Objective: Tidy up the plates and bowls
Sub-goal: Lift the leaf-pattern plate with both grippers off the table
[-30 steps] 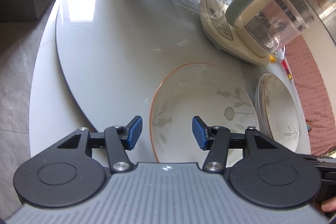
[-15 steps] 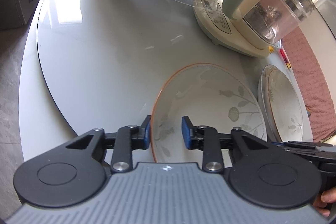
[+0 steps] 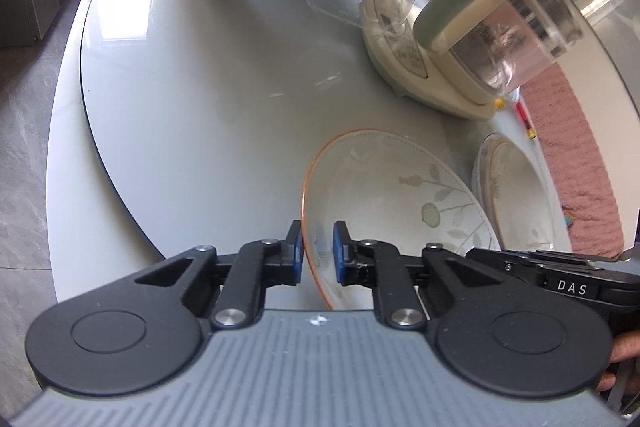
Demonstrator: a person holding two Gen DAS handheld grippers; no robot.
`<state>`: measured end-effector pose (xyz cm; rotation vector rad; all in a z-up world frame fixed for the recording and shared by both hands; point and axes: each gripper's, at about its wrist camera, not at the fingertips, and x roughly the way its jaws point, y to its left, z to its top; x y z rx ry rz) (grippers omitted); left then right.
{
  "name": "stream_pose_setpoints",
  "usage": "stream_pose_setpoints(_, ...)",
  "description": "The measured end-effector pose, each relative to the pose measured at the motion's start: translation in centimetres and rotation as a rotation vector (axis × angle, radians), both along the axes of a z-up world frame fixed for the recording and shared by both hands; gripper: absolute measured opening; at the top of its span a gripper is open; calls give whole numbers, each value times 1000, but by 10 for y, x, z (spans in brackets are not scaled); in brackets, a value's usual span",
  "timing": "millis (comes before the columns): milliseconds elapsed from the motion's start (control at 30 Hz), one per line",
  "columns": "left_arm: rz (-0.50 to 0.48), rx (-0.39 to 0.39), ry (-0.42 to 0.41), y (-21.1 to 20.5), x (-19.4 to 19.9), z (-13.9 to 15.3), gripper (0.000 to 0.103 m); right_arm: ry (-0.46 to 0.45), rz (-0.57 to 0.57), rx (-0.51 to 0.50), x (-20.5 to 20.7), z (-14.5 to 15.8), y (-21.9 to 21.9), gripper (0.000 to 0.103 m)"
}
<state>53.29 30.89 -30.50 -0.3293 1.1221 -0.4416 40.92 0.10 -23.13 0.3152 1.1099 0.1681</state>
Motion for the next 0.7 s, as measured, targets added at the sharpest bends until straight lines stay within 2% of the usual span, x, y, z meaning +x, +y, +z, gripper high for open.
stream_pose_setpoints(267,-17,-16,-27,-7,-4,26,17,-38,37,4,-4,25,-8,17)
stream_pose_setpoints(700,16,-41,-87,-36,-11,92,17,-128,23,53,-9,73,-44,17)
